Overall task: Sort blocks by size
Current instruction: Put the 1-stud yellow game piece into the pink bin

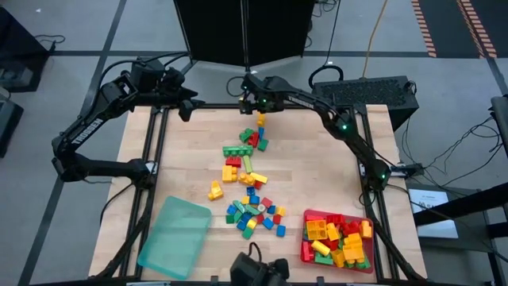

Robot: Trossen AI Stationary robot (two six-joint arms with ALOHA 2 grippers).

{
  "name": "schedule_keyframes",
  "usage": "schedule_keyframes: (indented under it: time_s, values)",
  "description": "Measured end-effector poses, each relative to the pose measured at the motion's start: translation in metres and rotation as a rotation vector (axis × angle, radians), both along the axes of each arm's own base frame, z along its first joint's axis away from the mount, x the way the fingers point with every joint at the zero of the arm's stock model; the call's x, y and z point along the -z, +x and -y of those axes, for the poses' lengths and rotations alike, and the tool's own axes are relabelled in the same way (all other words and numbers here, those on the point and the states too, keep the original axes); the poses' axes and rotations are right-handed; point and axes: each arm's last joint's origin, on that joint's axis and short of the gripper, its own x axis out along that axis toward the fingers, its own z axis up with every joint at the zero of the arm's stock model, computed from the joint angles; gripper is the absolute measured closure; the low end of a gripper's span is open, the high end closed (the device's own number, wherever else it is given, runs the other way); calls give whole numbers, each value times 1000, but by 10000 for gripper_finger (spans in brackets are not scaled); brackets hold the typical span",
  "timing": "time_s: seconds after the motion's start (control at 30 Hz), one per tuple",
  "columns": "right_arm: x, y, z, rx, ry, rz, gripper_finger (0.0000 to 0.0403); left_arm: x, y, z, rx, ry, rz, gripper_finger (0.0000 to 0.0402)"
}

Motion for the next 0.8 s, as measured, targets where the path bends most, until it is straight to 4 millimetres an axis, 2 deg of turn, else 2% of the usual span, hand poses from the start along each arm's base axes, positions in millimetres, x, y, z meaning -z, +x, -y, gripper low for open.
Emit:
schedule_keyframes:
  time_s: [0.13,0.37,0.63,0.8]
  values:
    - [23,-1,3,28,102,-28,103,1,-1,1,2,-8,-14,146]
    - [41,-3,11,47,166,-33,129,1,-1,1,3,-7,-17,146]
    - [45,-11,29,97,166,1,206,1,-1,1,14,9,-23,146]
    - [45,-17,37,108,193,12,274,1,-1,1,16,12,-24,146]
